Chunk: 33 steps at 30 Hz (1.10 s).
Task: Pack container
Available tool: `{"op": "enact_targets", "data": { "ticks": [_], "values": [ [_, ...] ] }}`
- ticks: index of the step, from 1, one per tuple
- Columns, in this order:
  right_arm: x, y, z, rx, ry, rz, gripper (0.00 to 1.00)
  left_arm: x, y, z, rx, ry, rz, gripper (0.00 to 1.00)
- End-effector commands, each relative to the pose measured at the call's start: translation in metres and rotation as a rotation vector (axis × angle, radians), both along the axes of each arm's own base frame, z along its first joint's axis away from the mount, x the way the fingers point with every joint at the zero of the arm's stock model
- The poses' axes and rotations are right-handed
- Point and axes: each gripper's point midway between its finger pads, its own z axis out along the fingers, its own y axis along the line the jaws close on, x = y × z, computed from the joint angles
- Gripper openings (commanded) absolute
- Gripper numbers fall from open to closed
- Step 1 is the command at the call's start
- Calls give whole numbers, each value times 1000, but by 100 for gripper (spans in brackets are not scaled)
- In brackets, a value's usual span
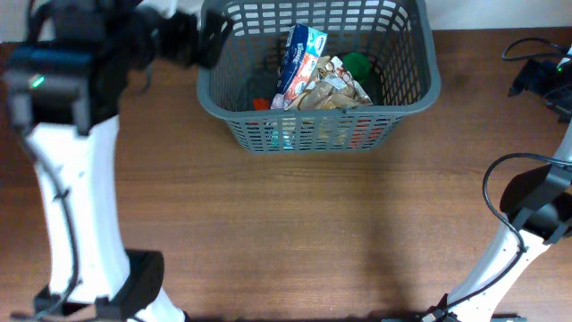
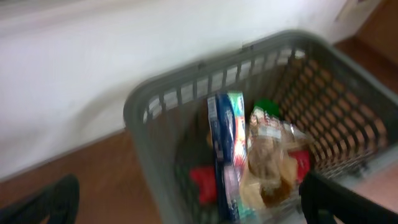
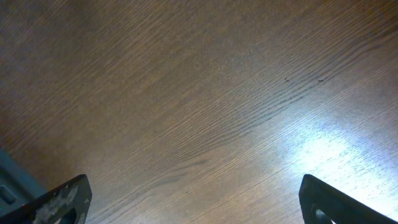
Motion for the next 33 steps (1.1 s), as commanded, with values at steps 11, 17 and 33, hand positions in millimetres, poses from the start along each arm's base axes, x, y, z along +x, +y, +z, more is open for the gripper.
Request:
{"op": "enact_targets", "data": {
  "ticks": [11,17,33],
  "values": [
    [-2,-2,1,-13,6,-7,99,-156,18,51,-16,-55,-10,99],
    [-2,-2,1,-13,6,-7,99,-204,20,62,-32,-100,-27,99],
    [-2,-2,1,-13,6,-8,99,-307,36,21,-27,-112,1,99]
  ]
}}
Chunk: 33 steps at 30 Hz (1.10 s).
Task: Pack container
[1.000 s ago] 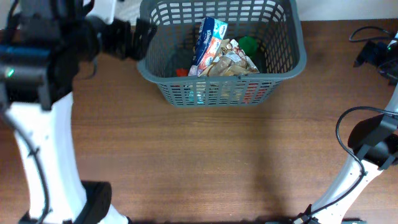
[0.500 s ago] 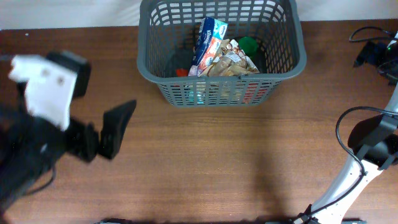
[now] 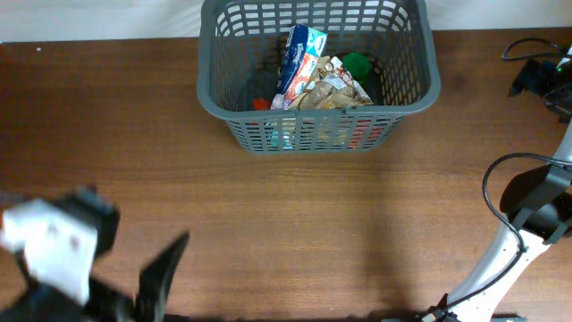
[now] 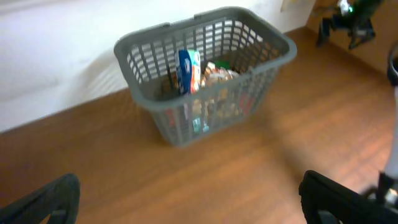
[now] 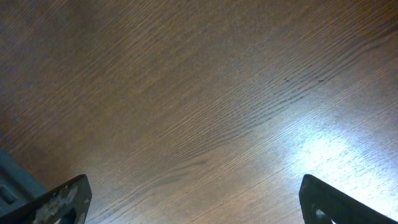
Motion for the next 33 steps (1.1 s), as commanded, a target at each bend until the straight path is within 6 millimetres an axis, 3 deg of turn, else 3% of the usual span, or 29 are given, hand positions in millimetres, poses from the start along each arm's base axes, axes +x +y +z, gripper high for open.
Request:
{"op": "enact_targets", "data": {
  "ticks": [1,14,18,24,33],
  "values": [
    [-2,-2,1,-13,6,-8,99,-30,5,-15,-19,-8,19,99],
    [-2,-2,1,-13,6,-8,99,-128,-11,-49,-227,-56,-76,99],
    [-2,-2,1,-13,6,-8,99,-154,-7,-74,-229,-101,-77,99],
    [-2,-2,1,-13,6,-8,99,-163,-7,-102,-265,-73,-66,99],
    [-2,-2,1,-13,6,-8,99,-171,-19,-99,-299,-57,-143,99]
  ]
}}
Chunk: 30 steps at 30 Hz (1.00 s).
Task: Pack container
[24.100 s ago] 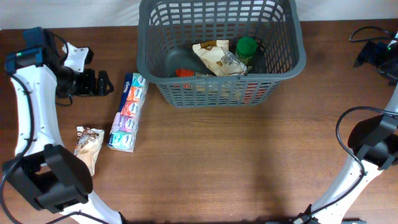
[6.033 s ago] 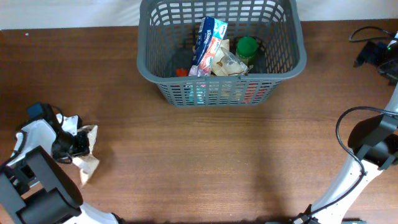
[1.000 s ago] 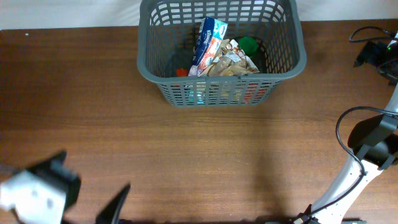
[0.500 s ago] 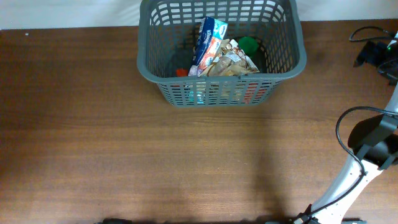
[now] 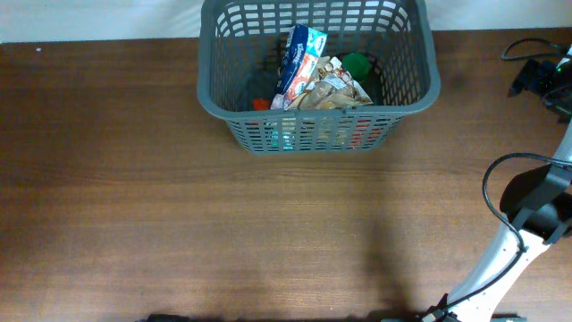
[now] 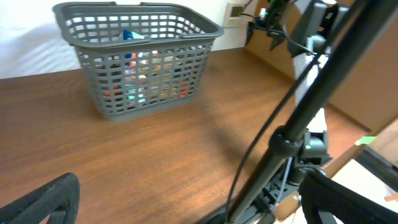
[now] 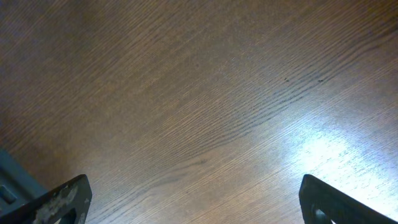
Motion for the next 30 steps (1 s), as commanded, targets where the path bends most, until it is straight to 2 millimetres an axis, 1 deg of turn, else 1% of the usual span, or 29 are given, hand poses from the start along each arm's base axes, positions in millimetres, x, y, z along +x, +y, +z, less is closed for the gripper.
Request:
{"op": "enact_targets", "data": {
  "ticks": [1,9,12,15,20,25,30],
  "values": [
    [-2,-2,1,-13,6,-8,98,-5,-8,2,-28,6,-50,99],
    [-2,-2,1,-13,6,-9,99,-5,-8,1,-26,8,-47,99],
    [-2,-2,1,-13,6,-8,99,-1,-3,0,-16,8,-14,99],
    [-2,-2,1,-13,6,-8,99,7,2,-4,-2,19,45,99],
    [-2,-2,1,-13,6,-8,99,34,3,-11,6,52,148,99],
    [-2,-2,1,-13,6,-8,99,78,4,-8,3,16,217,99],
    [-2,-2,1,-13,6,-8,99,119,7,-2,-2,-67,228,99]
  ]
}}
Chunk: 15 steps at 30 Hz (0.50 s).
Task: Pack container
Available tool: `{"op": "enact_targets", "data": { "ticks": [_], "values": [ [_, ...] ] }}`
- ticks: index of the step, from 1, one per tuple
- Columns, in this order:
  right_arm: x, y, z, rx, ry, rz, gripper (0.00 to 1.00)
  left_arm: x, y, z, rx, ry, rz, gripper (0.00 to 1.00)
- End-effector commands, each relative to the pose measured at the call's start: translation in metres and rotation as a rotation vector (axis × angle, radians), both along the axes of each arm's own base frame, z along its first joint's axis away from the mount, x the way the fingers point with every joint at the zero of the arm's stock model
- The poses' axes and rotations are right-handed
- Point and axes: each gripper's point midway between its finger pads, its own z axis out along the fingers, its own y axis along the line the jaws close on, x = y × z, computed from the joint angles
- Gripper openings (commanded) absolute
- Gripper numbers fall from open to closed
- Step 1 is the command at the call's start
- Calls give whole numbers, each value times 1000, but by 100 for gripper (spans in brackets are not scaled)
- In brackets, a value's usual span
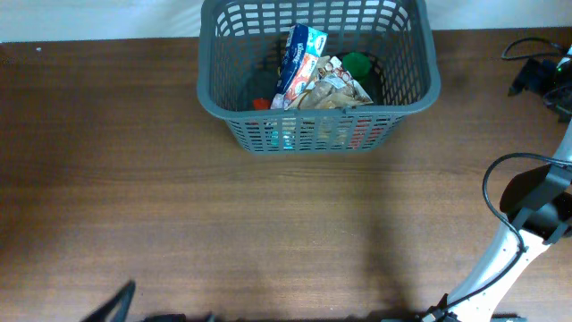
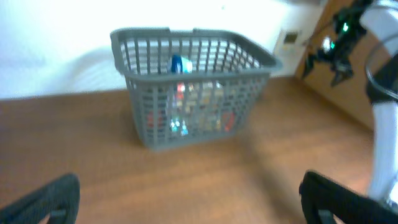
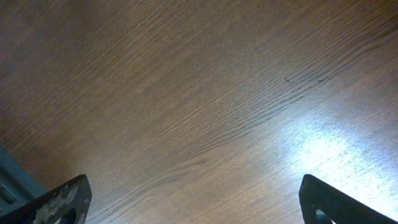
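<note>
A grey plastic basket [image 1: 313, 132] stands at the back middle of the wooden table. In it lie a blue-and-white package [image 1: 299, 54], a tan snack bag [image 1: 332, 88], a green item [image 1: 357, 63] and something red [image 1: 260, 104]. The left wrist view faces the basket [image 2: 199, 71] from the front, some way off. My left gripper [image 2: 189, 198] is open and empty. Only a dark tip of the left arm [image 1: 118, 302] shows overhead, at the bottom edge. My right gripper [image 3: 196, 202] is open over bare wood, holding nothing.
The right arm [image 1: 536, 210] stands at the table's right edge with a black cable looping beside it. Dark gear with cables [image 1: 541, 79] sits at the far right. A white wall runs behind the basket.
The left wrist camera has turned from an oblique look past the right arm's stand to facing the basket head-on. A tip of the left arm now shows overhead. The right arm has not moved.
My left gripper was open over the basket's back left corner, looking down at the packed items. Then the left arm was low at the table's front left. Then it was out of the overhead view; now its tip shows at the bottom edge. The basket's contents stayed unchanged.
</note>
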Motion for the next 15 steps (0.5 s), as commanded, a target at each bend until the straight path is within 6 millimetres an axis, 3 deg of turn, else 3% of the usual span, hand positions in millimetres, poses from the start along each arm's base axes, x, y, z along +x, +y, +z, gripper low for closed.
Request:
{"op": "enact_targets", "data": {
  "ticks": [1,5,11,15],
  "values": [
    [-2,-2,1,-13,6,-8,99,23,3,-6,-3,-34,16,99],
    [-2,-2,1,-13,6,-8,99,39,10,-13,-85,-104,70,99],
    [-2,-2,1,-13,6,-8,99,52,25,-45,-284,-128,177,99],
    [-2,-2,1,-13,6,-8,99,75,35,-48,-303,-158,225,99]
  ]
}}
